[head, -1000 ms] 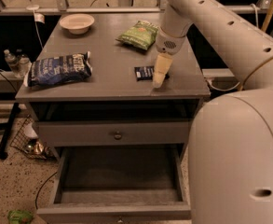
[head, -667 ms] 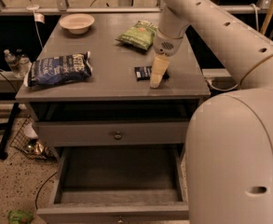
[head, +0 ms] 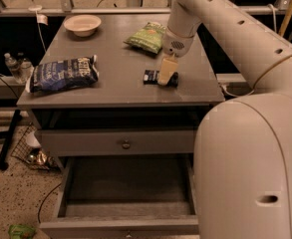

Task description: Place rxbar blueberry into middle drawer

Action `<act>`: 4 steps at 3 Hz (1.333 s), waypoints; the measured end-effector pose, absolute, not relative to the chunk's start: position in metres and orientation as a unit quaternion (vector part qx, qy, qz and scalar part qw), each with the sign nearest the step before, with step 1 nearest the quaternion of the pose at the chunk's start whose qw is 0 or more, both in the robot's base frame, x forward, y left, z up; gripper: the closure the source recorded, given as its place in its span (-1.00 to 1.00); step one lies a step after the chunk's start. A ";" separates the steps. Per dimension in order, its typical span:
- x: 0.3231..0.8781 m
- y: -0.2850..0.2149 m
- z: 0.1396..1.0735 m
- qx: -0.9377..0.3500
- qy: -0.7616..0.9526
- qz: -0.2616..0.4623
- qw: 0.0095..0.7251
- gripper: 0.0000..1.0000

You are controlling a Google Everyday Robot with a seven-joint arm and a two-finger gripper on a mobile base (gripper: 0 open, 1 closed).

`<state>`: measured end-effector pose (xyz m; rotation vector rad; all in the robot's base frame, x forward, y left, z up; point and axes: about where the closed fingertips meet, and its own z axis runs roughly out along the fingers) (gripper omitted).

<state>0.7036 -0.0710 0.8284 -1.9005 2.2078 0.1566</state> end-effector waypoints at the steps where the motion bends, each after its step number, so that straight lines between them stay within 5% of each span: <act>1: 0.702 -0.072 0.833 -0.647 0.752 0.053 0.116 1.00; 2: 0.650 -0.090 0.890 -0.640 0.745 0.043 0.183 1.00; 4: 0.536 -0.117 0.903 -0.649 0.737 0.075 0.173 1.00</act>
Offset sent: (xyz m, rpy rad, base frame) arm -0.1148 -0.0383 0.1288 0.1730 -0.2596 -0.0119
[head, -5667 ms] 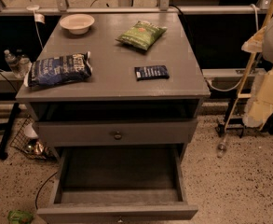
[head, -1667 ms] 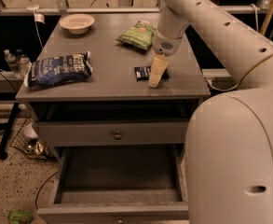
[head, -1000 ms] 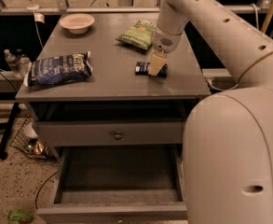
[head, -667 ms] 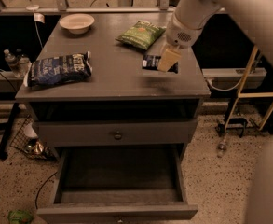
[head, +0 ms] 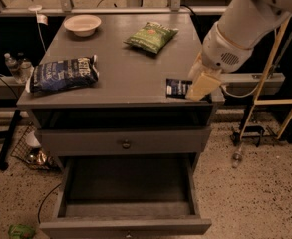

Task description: Place rxbar blueberry into middle drawer

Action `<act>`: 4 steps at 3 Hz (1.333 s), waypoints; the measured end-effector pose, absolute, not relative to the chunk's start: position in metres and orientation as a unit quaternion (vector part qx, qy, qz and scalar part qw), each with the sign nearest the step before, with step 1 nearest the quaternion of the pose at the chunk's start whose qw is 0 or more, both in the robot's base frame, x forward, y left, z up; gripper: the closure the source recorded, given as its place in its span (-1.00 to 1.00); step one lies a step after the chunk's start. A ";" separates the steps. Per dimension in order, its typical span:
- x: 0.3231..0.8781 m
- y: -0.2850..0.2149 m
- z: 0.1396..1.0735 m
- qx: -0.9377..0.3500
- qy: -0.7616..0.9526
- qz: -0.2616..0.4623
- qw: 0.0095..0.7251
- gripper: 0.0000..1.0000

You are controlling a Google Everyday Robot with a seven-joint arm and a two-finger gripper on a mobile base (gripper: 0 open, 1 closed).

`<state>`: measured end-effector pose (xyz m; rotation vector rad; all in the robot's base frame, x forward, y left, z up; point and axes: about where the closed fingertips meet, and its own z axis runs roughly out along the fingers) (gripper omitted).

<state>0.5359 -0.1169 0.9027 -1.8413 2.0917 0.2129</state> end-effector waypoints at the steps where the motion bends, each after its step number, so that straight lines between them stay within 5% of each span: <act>1: 0.500 -0.108 0.882 -0.676 0.713 0.117 0.144 1.00; 4: 0.491 -0.112 0.814 -0.701 0.697 0.101 0.112 1.00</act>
Offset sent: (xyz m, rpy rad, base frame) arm -0.0302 0.0048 -0.0153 0.0164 0.0706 0.0688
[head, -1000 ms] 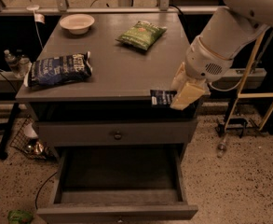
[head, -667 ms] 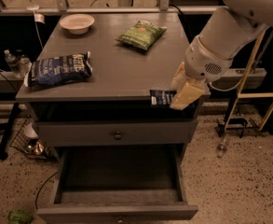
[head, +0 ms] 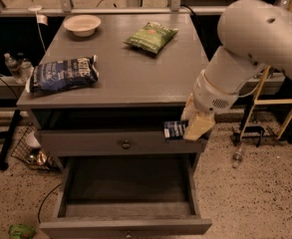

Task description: Place rxbar blueberry into middle drawer

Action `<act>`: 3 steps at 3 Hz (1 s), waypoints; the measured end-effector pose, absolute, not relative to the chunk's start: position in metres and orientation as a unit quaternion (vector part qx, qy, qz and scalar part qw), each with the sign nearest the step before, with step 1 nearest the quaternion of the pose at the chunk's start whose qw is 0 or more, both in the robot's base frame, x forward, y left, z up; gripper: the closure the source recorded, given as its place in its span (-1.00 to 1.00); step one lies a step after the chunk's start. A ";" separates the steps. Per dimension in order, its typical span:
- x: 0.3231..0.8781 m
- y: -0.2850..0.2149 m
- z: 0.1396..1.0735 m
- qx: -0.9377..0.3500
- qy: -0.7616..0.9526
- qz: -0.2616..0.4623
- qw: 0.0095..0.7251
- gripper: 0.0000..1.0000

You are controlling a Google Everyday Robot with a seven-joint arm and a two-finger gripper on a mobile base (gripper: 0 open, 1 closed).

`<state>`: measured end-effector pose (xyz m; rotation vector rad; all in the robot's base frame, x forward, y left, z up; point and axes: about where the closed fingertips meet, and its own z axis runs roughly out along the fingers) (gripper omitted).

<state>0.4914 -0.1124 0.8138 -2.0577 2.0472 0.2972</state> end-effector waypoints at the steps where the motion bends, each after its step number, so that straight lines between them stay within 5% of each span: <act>1: 0.481 -0.115 0.752 -0.708 0.690 0.116 0.094 1.00; 3: 0.469 -0.103 0.627 -0.700 0.688 0.164 0.094 1.00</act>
Offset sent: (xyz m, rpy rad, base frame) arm -0.0270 0.0067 -0.2070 0.0792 0.1521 0.0450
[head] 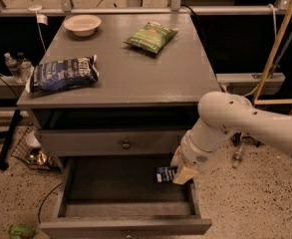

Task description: Place rxbar blueberry into middle drawer

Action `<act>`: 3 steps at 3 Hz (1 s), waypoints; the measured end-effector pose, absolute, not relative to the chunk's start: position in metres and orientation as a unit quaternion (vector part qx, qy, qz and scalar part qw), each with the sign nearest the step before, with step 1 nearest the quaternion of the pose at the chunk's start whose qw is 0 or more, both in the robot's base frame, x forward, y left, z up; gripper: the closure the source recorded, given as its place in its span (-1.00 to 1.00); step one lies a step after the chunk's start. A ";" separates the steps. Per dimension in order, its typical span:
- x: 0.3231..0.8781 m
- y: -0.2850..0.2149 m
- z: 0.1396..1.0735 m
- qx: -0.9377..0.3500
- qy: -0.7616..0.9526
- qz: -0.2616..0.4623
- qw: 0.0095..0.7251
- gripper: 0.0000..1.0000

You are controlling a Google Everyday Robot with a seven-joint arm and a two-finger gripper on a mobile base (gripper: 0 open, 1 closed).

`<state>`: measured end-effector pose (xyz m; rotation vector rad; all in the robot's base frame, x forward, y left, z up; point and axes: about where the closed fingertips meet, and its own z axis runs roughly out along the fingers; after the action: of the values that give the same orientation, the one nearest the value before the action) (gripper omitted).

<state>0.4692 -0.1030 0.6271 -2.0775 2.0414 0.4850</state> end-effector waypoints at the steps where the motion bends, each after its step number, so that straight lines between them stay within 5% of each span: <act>1: 0.469 -0.103 0.627 -0.700 0.688 0.164 0.094 1.00; 3: 0.471 -0.063 0.528 -0.666 0.694 0.215 0.169 1.00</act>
Offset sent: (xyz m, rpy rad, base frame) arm -0.0037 0.0329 -0.1044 0.1293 -0.0044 -0.0876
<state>0.4708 -0.0632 0.5281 -1.8934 1.9744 0.6107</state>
